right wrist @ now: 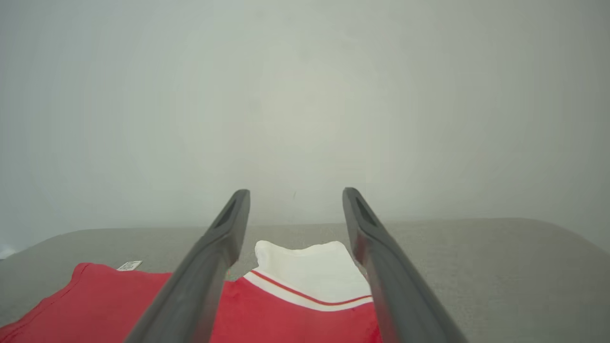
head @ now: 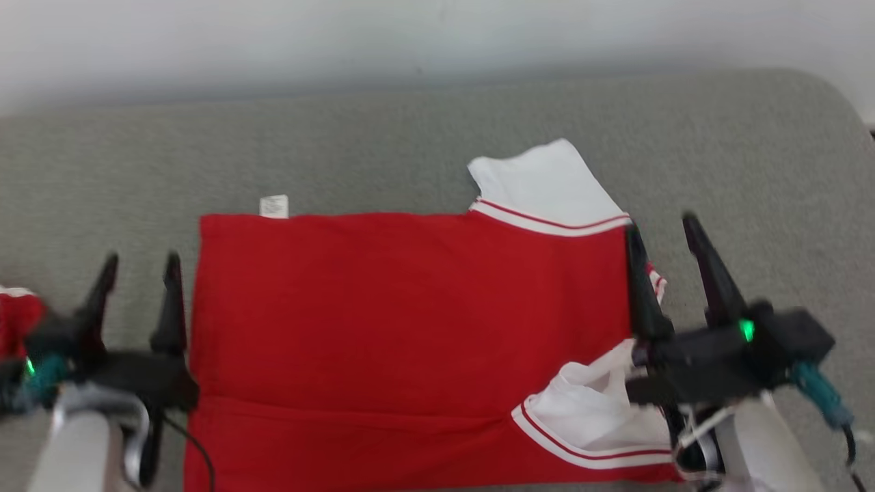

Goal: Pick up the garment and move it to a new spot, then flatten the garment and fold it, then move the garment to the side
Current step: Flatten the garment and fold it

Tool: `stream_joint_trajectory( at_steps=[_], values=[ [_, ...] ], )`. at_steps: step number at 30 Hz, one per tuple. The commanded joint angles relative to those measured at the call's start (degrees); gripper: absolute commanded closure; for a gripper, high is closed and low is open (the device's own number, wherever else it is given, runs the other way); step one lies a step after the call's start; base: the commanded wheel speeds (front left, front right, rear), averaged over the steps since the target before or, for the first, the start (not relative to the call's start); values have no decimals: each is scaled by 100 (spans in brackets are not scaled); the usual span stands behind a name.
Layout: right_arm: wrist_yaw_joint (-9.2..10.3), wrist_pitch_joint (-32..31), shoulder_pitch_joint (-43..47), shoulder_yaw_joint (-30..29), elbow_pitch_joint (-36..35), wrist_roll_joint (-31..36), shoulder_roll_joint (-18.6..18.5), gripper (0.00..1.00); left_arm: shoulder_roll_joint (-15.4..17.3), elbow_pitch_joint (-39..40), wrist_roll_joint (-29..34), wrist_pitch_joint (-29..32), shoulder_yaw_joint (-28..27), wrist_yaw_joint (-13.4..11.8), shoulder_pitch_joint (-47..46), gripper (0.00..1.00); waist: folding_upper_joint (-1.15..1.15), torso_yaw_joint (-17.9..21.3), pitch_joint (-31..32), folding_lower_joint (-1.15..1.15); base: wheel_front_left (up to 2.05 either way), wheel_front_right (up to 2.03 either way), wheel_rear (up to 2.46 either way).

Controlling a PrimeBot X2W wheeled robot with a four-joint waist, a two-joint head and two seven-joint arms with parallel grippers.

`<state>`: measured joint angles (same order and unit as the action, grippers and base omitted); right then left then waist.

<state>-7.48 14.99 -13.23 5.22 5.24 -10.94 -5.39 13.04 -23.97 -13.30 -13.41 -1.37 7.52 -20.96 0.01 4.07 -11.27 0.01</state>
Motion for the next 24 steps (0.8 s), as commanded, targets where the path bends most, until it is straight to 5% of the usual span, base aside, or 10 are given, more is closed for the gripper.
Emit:
stream_joint_trajectory(
  at_steps=[1,10,24],
  values=[
    [-5,21,-297,73,55,-38,-33,0,155,-150,-149,106,99,-12,-322,0,-1,539,-652,-1,0,0,0],
    [-5,21,-1617,538,356,-127,-33,0,1012,-1018,-1205,897,580,-9,-1670,0,-1,993,-1233,-1,0,0,0],
    [-5,21,-1586,580,585,-116,-77,0,1286,-1720,-1804,1220,963,-10,-1908,0,-1,940,-1179,-1,0,0,0]
  ],
)
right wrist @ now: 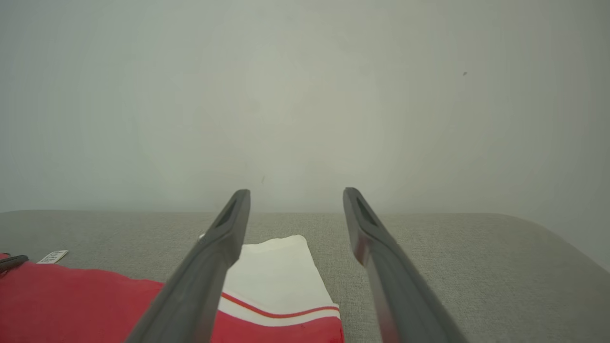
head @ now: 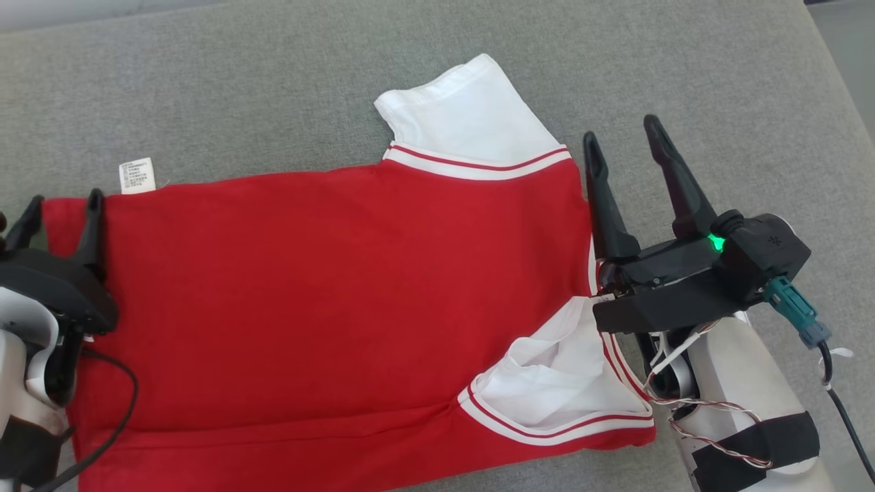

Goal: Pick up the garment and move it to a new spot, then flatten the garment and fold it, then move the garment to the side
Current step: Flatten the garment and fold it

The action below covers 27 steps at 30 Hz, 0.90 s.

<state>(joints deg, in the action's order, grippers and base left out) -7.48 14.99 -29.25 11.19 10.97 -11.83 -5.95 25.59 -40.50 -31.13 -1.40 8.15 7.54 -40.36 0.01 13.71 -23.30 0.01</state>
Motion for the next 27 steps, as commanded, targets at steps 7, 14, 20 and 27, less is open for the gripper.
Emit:
stream_joint_trajectory(
  at_steps=[7,14,20,27],
  values=[
    [-5,21,35,-34,102,-4,-48,0,-173,69,-426,185,-51,-11,149,0,-1,-158,106,-1,0,0,0],
    [-5,21,-131,44,435,22,-103,0,-301,107,-673,397,-20,-10,150,100,-1,-230,54,-1,0,0,0],
    [-5,22,-683,94,1678,-135,-204,0,-299,302,-546,-6,88,-10,-7,100,-1,-397,13,-1,0,0,0],
    [-5,-396,-2030,231,3247,-437,-411,0,-470,777,-569,-445,435,-11,-111,100,-1,-820,-182,-1,0,0,0]
  ],
)
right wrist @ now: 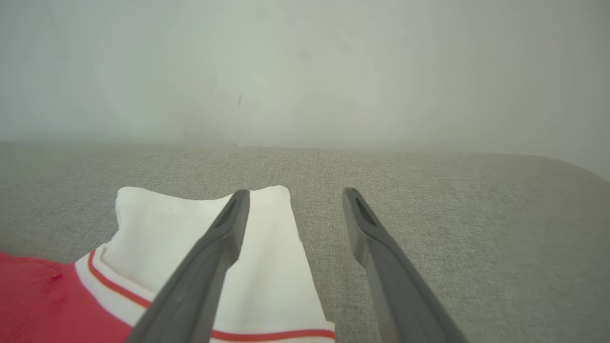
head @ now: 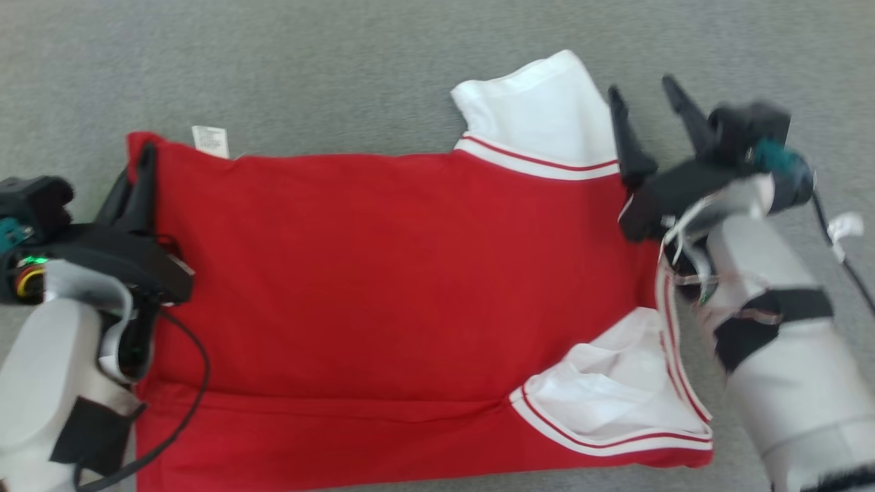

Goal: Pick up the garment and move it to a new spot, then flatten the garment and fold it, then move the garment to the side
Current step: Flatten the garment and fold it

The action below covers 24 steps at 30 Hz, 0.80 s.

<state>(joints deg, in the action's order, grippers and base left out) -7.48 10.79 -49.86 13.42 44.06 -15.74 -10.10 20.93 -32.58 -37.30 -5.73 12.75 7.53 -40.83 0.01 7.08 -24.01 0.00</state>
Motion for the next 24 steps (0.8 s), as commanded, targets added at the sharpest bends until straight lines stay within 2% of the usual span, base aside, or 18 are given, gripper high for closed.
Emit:
stream_joint_trajectory(
  at_steps=[1,9,18,19,20,21,24],
  values=[
    [-5,-55,-176,-3,110,-72,-17,0,-40,33,54,-39,38,-10,-66,100,-1,-226,-145,0,0,0,0],
    [-5,-750,-1603,5,1642,53,-180,0,-366,282,138,-279,498,-9,-302,100,-1,-772,-498,0,0,0,0],
    [-5,-991,-2121,-100,2700,213,-215,0,-553,221,118,-439,729,-9,-526,100,-1,-994,-778,0,0,0,0],
    [-5,-992,-2142,-115,2748,248,-215,12,-559,206,112,-438,754,-9,-557,100,-1,-1002,-800,0,0,0,0],
    [-5,-982,-2171,-122,2781,279,-183,78,-572,193,100,-455,782,-9,-576,100,-1,-1010,-821,0,0,0,0],
    [-5,-965,-2207,-135,2817,293,-154,100,-576,172,90,-467,807,-10,-591,100,-1,-1014,-833,0,0,0,0],
    [-5,-902,-2346,-191,2879,326,-128,100,-521,108,37,-506,850,-10,-673,100,-1,-1005,-878,0,0,0,0]
  ],
)
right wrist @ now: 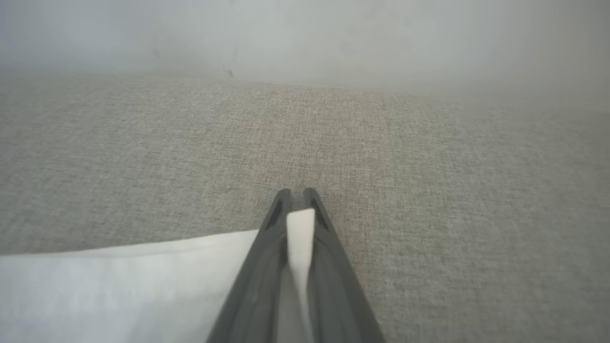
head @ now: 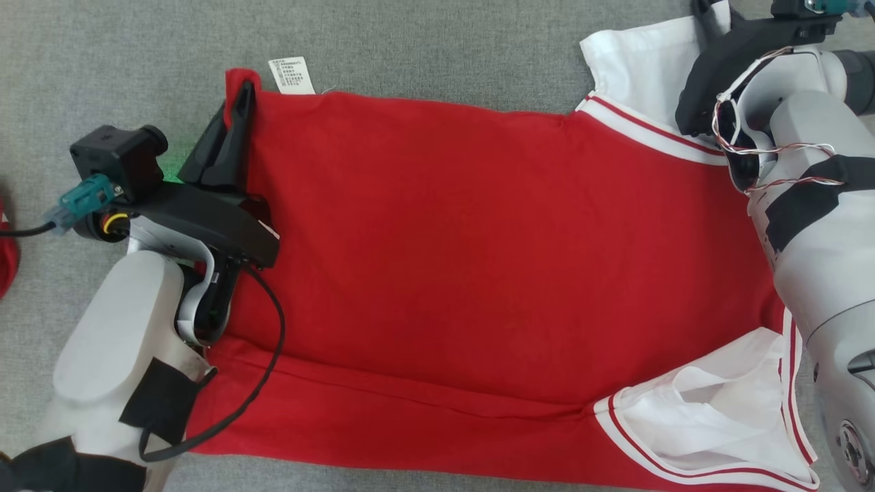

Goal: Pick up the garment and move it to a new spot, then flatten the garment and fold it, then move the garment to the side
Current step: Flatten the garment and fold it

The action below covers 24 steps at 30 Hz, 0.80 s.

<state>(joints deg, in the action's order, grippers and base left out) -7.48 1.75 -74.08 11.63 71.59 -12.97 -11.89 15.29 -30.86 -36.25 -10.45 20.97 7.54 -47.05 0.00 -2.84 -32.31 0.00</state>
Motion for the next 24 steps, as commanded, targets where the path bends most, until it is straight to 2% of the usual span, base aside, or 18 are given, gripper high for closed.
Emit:
stream_joint_trajectory(
  at_steps=[1,8,14,20,24],
  values=[
    [-5,59,10,-33,132,59,48,100,60,-94,-95,-54,46,-12,-75,100,0,-6,-54,0,0,0,0],
    [-5,603,-324,-81,106,262,-151,100,119,-256,-154,-162,95,-12,-195,100,0,36,29,0,0,0,0],
    [-5,1060,-255,-56,133,405,-24,100,150,-402,-262,-267,92,-12,-169,100,0,128,277,0,0,0,0],
    [-5,1258,210,89,1,60,143,100,214,-545,-378,-352,192,-12,115,100,0,239,679,0,0,0,0],
    [-5,1329,735,345,-411,-315,113,100,274,-530,-467,-418,176,-12,341,100,0,340,975,0,0,0,0]
  ],
)
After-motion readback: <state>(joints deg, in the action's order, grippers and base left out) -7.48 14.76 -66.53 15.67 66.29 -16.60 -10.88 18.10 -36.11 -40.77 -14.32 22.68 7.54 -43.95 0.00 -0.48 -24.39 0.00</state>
